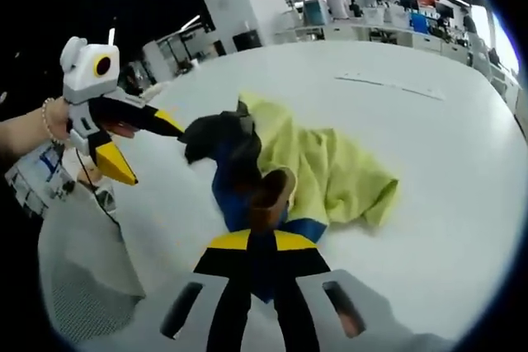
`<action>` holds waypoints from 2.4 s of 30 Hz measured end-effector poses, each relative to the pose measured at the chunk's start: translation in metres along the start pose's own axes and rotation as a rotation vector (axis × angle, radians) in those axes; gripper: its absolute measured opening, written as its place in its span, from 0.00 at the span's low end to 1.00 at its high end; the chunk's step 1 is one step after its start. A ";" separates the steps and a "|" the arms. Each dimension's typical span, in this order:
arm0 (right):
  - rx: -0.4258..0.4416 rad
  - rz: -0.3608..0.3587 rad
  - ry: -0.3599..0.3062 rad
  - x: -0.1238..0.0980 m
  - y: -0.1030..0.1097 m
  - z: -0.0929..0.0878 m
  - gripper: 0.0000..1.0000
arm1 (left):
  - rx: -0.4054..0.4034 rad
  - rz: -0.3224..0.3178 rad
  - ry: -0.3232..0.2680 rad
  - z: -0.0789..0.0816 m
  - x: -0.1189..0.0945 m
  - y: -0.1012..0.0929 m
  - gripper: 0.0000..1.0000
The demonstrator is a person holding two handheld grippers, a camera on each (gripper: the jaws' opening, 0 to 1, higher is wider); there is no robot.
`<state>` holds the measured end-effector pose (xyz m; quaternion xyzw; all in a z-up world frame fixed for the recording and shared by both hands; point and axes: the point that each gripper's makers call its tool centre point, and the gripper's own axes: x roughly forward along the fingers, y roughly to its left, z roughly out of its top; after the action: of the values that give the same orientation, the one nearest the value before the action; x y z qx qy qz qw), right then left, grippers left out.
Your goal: Fold the garment on the visible template until the final outline fits inside the template.
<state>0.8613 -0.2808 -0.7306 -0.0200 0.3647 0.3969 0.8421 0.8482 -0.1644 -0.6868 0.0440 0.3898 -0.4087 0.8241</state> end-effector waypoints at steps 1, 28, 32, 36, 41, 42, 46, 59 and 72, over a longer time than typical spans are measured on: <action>-0.002 -0.003 -0.002 -0.001 0.000 0.000 0.04 | 0.003 -0.001 0.002 0.000 0.000 0.000 0.57; -0.361 -0.003 -0.011 -0.048 0.021 0.077 0.03 | 0.342 0.039 -0.102 0.021 0.012 -0.017 0.34; -0.393 0.004 -0.021 -0.052 0.027 0.088 0.03 | 0.358 0.039 -0.106 0.022 0.019 -0.017 0.36; -0.414 0.015 -0.031 -0.056 0.033 0.098 0.03 | 0.415 0.054 -0.092 0.019 0.024 -0.014 0.36; -0.426 0.023 -0.040 -0.058 0.038 0.106 0.03 | 0.469 0.084 -0.106 0.022 0.030 -0.007 0.32; -0.429 0.028 -0.042 -0.058 0.039 0.107 0.03 | 0.476 0.083 -0.107 0.022 0.032 -0.007 0.32; -0.429 0.033 -0.045 -0.058 0.040 0.108 0.03 | 0.580 0.107 -0.068 0.017 0.039 0.000 0.30; -0.415 0.018 -0.047 -0.061 0.035 0.106 0.03 | 0.617 0.184 -0.054 0.026 0.047 0.012 0.00; -0.404 -0.006 -0.065 -0.067 0.030 0.110 0.03 | 0.399 0.212 -0.150 0.045 0.007 0.024 0.00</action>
<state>0.8786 -0.2680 -0.5998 -0.1769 0.2503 0.4598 0.8334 0.8950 -0.1703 -0.6659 0.2161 0.2322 -0.3909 0.8641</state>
